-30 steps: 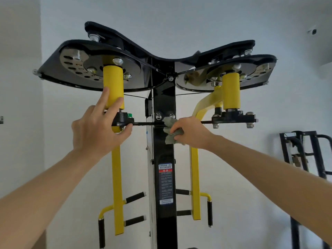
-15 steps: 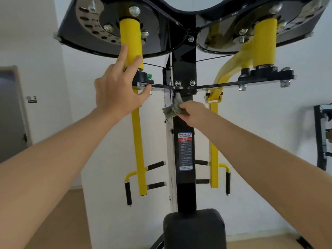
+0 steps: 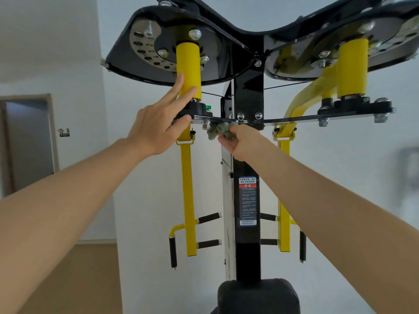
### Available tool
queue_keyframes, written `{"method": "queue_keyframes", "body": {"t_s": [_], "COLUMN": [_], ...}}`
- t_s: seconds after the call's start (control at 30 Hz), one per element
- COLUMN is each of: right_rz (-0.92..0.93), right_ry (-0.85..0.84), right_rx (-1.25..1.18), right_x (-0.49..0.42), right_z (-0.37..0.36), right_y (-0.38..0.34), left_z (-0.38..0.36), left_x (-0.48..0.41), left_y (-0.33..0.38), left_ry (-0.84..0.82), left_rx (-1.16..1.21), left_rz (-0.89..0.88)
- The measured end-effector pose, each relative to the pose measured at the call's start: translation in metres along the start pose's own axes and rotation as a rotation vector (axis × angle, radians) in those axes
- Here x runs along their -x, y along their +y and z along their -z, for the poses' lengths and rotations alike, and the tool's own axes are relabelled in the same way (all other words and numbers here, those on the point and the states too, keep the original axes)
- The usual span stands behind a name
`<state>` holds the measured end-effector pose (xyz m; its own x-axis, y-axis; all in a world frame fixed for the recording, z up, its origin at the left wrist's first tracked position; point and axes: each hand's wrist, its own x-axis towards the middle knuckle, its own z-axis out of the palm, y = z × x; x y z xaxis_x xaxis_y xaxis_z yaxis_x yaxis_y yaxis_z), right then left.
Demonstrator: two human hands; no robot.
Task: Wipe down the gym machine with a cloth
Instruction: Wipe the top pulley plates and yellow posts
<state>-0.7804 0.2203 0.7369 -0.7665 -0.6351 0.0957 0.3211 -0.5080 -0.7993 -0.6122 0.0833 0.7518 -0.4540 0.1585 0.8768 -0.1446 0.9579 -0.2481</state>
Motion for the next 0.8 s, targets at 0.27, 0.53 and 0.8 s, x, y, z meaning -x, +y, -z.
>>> {"method": "queue_keyframes", "body": {"t_s": [0.27,0.53,0.8], "right_rz": [-0.037,0.072,-0.011], "right_ry": [-0.21,-0.262,-0.312], "right_rx": [-0.164,-0.315,-0.439], "right_x": [0.014,0.015,0.011], "right_z": [0.009,0.021,0.002], "right_y": [-0.009,-0.004,0.022], "left_z": [-0.003,-0.001,0.008], "left_x": [0.001,0.003,0.005], "left_y": [-0.002,0.001,-0.004], "left_ry": [-0.009,0.007,-0.072], "left_rx": [0.048,0.061,0.025], "left_rz": [0.017,0.028,0.014]}}
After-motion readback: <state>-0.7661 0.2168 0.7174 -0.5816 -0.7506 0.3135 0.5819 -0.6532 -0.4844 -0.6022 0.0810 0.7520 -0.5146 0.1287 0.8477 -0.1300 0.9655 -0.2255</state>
